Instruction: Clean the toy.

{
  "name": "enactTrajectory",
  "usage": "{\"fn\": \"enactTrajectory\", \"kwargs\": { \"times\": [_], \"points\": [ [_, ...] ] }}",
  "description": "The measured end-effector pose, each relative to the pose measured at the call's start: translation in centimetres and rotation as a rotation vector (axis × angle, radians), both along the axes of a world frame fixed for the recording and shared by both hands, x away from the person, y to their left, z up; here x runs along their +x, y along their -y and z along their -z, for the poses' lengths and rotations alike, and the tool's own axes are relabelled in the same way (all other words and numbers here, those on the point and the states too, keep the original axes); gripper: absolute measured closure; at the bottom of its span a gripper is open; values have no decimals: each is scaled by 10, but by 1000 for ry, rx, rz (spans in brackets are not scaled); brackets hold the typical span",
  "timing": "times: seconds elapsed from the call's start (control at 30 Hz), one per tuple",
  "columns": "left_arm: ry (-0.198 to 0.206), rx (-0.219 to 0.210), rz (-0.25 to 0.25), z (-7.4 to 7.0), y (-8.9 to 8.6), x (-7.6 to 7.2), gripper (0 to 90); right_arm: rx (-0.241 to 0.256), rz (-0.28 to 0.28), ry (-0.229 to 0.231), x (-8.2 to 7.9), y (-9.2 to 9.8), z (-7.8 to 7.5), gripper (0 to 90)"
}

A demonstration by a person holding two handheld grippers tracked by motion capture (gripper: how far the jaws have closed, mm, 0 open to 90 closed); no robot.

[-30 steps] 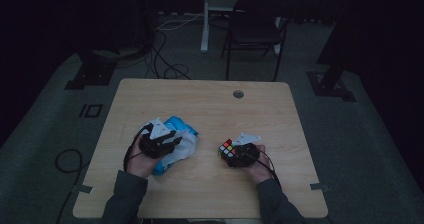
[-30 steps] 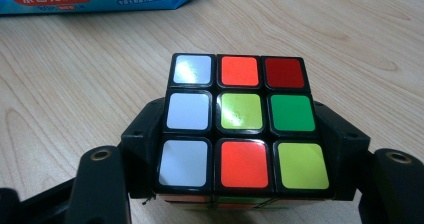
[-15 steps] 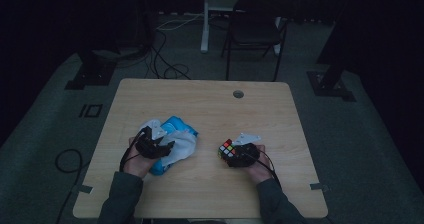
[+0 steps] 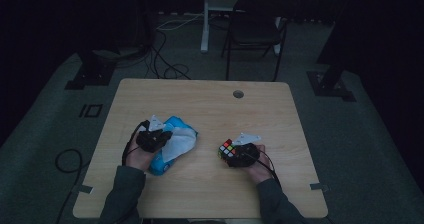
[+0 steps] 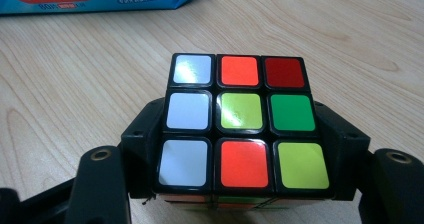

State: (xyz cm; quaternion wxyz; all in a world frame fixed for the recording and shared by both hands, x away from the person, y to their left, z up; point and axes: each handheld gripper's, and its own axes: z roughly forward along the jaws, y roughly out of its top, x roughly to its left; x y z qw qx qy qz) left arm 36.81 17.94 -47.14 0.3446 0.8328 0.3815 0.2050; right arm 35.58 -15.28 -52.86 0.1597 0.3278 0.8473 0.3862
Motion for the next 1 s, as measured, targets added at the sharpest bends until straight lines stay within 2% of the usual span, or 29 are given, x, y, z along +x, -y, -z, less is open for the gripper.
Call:
{"fn": "enactTrajectory", "kwargs": {
  "times": [0.1, 0.2, 0.3, 0.37, 0.4, 0.47, 0.53, 0.6, 0.77, 0.83, 0.9, 1.0],
  "points": [
    [1, 12, 10, 0, 7, 4, 900, 0, 2, 0, 0, 0, 0, 339],
    [22, -8, 13, -6, 11, 3, 900, 1, 1, 0, 0, 0, 0, 338],
    [40, -52, 36, -15, 14, 1, 900, 2, 1, 0, 0, 0, 0, 338],
    [53, -99, 68, -21, 18, 1, 900, 1, 1, 0, 0, 0, 0, 338],
    [64, -98, 80, -24, 22, 1, 900, 1, 2, 0, 0, 0, 0, 338],
    [72, -70, 77, -25, 28, 2, 900, 1, 2, 3, 0, 0, 0, 338],
    [61, -47, 69, -22, 29, 5, 900, 1, 2, 3, 0, 0, 0, 338],
    [56, -26, 46, -18, 27, 5, 806, 3, 2, 0, 0, 0, 0, 338],
    [56, 15, 46, -13, 19, -2, 586, 3, 0, 0, 0, 0, 0, 338],
    [37, 51, 44, -9, 15, 0, 508, 3, 1, 1, 0, 0, 0, 338],
    [5, 65, 47, -5, 13, 3, 475, 3, 2, 1, 0, 0, 0, 338],
    [-33, 92, 37, 2, 12, 7, 507, 2, 1, 1, 0, 0, 0, 338]
  ]
}}
